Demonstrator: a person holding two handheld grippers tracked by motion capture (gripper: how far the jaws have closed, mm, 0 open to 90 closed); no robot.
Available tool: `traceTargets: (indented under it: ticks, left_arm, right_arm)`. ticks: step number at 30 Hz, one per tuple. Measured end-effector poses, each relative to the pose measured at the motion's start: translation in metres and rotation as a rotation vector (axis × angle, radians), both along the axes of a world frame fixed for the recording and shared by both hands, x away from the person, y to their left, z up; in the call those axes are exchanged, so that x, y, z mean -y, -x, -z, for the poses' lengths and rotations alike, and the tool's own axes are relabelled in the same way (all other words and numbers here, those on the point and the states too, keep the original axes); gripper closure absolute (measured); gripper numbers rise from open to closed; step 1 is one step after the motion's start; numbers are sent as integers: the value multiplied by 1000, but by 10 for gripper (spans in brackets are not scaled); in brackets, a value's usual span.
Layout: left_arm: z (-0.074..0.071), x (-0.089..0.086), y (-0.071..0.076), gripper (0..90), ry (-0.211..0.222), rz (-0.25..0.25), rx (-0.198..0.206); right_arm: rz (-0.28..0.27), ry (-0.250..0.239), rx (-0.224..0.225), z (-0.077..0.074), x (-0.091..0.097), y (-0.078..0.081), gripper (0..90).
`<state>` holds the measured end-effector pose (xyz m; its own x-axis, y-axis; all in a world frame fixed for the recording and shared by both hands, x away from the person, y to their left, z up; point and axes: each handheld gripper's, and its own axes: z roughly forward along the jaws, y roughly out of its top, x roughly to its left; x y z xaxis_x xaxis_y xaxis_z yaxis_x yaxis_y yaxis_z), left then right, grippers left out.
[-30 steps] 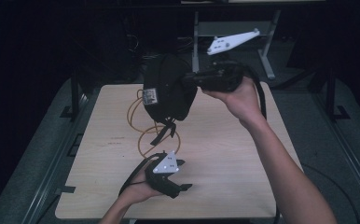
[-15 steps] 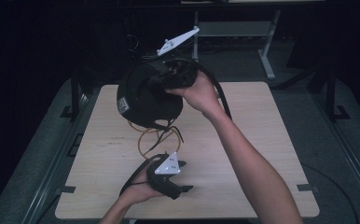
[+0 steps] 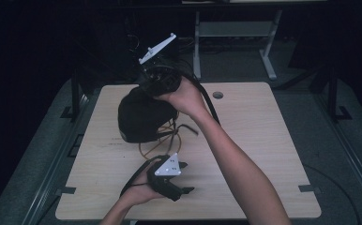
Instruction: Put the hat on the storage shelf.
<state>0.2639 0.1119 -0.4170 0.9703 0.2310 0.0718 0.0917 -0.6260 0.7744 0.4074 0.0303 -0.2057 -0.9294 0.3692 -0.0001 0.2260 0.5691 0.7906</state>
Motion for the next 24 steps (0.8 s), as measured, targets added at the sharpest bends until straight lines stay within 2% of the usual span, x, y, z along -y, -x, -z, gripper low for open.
traceTargets:
  ticks: [2,6,8,10,12,13,15,16,17,19,21,24]
  left_arm:
    - [1,1,1,217,-5,-2,-6]
    - [1,0,1,218,2,-4,-9]
    - [2,-1,2,217,2,-5,-9]
    - [2,-1,3,218,4,-3,-14]
    - [1,-1,4,218,14,-7,-21]
    - [1,-1,4,218,15,-7,-20]
    - [0,-1,5,218,24,-12,-20]
    - [0,-1,5,218,24,-12,-20]
    - [0,-2,2,218,28,-15,-12]
    - [1,-3,1,218,38,-25,-27]
    - [1,-4,1,218,46,-34,-36]
    - [1,-5,0,218,45,-32,-28]
  right_arm:
    - [13,-17,9,-1,6,2,610]
    - [29,-3,29,0,15,3,566]
    - [32,-19,54,1,24,7,557]
    - [41,-28,56,1,29,8,537]
    - [57,-66,38,3,47,11,504]
    - [57,-66,38,3,47,11,504]
    - [74,-91,21,6,66,10,464]
    - [74,-91,21,6,66,10,464]
    - [82,-118,7,10,81,10,446]
    - [91,-123,14,14,93,11,429]
    - [107,-139,-7,20,105,11,404]
    - [122,-153,-16,25,115,12,393]
